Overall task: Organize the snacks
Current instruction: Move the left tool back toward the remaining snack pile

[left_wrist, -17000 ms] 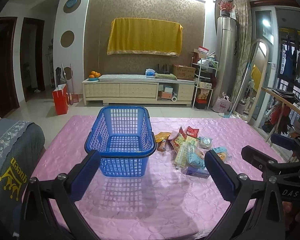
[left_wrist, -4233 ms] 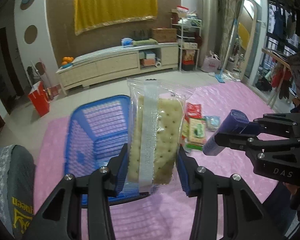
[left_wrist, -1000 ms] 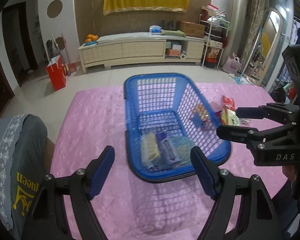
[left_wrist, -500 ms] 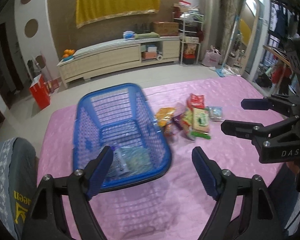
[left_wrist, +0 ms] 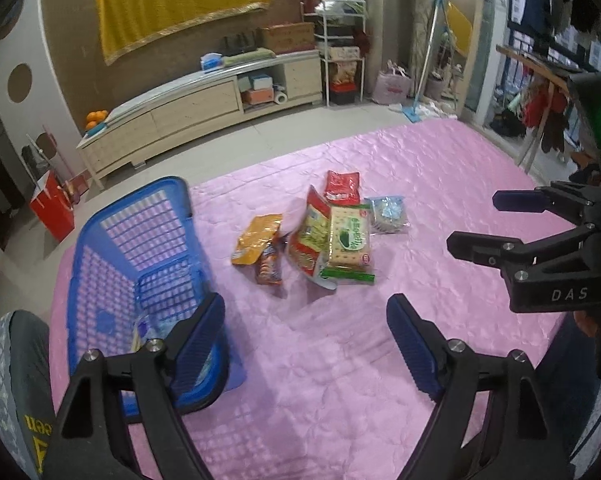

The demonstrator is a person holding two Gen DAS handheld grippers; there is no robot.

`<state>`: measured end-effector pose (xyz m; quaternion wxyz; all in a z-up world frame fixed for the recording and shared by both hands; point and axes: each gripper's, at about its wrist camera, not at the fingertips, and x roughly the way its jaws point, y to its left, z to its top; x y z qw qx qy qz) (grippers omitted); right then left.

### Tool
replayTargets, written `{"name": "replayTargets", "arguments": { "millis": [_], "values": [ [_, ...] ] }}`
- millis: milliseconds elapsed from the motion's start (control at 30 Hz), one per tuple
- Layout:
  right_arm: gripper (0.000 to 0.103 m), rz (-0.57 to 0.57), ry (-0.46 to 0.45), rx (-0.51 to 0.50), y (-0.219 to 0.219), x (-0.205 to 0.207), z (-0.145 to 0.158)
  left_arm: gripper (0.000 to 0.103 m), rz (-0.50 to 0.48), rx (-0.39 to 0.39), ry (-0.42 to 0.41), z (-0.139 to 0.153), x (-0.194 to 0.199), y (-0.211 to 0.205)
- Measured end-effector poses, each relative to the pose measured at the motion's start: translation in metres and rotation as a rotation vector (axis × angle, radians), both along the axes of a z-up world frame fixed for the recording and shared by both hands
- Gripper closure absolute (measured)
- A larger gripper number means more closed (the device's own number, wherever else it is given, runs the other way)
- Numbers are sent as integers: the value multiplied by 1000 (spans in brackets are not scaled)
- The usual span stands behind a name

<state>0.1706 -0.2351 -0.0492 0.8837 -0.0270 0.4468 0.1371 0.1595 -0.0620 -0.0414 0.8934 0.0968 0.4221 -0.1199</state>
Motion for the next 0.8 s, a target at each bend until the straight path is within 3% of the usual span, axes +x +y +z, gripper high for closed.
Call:
{"name": "replayTargets", "arguments": {
  "millis": [333,800],
  "values": [
    [14,-67,82,45,-36,39,-36,21,3,22,65,-33,50,-25],
    [14,-115,179,26,-48,107,-79,21,49,8,139,-71,116,-37]
  ]
}}
